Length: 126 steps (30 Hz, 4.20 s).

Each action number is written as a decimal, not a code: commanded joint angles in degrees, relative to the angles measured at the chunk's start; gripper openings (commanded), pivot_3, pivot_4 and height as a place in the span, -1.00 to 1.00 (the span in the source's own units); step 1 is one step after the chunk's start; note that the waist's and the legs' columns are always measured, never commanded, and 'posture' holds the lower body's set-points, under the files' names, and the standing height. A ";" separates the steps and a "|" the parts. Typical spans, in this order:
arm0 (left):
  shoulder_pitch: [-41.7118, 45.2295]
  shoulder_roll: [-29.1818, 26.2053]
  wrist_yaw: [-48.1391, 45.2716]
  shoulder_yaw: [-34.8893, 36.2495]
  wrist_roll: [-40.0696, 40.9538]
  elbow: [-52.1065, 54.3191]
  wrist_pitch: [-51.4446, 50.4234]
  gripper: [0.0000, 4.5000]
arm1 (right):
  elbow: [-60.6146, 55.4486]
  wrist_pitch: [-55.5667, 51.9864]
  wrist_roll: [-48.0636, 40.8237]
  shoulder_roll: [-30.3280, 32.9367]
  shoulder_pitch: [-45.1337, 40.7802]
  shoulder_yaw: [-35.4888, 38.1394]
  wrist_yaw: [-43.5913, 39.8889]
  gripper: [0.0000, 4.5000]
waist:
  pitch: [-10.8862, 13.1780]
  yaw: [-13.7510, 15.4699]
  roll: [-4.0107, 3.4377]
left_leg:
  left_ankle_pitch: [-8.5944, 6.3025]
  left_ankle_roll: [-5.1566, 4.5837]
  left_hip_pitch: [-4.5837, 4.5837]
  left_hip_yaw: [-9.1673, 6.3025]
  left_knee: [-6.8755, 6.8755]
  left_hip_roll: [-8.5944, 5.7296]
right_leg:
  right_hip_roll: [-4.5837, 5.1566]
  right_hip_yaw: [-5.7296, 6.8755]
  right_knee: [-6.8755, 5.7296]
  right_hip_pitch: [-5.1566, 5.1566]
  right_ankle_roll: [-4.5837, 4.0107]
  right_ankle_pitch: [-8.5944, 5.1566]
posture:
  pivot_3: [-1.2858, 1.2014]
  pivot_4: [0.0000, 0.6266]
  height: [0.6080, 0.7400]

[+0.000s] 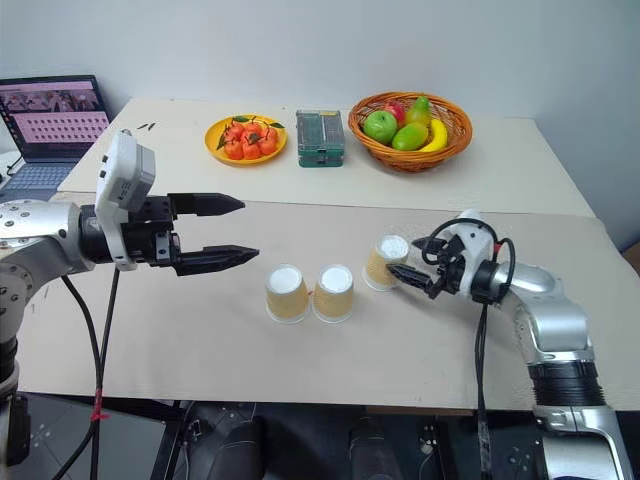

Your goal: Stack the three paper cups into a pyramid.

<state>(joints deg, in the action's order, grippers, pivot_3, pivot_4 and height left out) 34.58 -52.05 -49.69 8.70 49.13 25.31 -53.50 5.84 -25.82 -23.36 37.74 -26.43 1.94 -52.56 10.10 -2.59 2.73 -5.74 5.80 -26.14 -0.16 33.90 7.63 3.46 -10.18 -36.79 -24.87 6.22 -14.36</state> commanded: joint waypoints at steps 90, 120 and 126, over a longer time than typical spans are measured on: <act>-14.24 -2.13 1.39 2.55 -0.88 7.33 6.43 1.00 | -18.52 -32.12 -8.36 -3.83 -29.81 -15.18 -3.37 0.24 | 0.04 -0.07 -0.06 | -0.03 0.04 -0.16 0.01 -0.12 0.02 | 0.00 0.01 -0.11 -0.33 -0.42 0.02 | 0.03 -0.52 1.00; -14.64 -1.24 -1.40 1.82 -4.42 4.79 8.70 1.00 | -18.35 -31.27 -7.68 -2.90 -29.50 -14.34 -4.14 0.96 | 0.04 -0.09 -0.06 | -0.03 0.04 -0.16 0.01 -0.13 0.02 | 0.00 0.01 -0.11 -0.35 -0.41 0.01 | 0.03 -0.52 1.00; -14.76 -1.37 -1.93 1.16 -5.20 4.66 9.06 1.00 | -18.34 -31.77 -7.94 -2.59 -30.01 -14.10 -4.34 0.96 | 0.04 -0.08 -0.06 | -0.03 0.04 -0.16 0.01 -0.14 0.02 | 0.00 0.01 -0.11 -0.35 -0.42 0.01 | 0.03 -0.52 1.00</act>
<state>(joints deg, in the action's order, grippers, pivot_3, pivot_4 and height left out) 19.56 -53.48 -51.11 9.86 44.26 29.28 -46.18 -11.75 -57.91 -30.63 34.42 -55.01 -14.55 -56.67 10.13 -2.67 2.67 -5.77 5.84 -26.29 -0.15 33.77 7.65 3.46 -10.17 -36.90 -25.22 5.81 -14.35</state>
